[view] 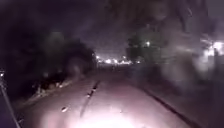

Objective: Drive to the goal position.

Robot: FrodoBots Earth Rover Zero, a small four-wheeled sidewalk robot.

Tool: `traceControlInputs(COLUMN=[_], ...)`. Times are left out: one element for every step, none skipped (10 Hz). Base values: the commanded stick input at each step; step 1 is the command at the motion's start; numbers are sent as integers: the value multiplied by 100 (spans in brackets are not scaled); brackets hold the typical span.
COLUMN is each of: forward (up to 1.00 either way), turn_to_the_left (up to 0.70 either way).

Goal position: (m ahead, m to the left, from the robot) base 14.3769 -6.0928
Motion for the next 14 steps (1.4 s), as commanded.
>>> traceControlInputs(forward=[50, 50, 50, 50, 50, 50, 50, 50, 50, 50, 50, 50, 50, 50], turn_to_the_left=[0, 0, 0, 0, 0, 0, 0, 0, 0, 0, 0, 0, 0, 0])
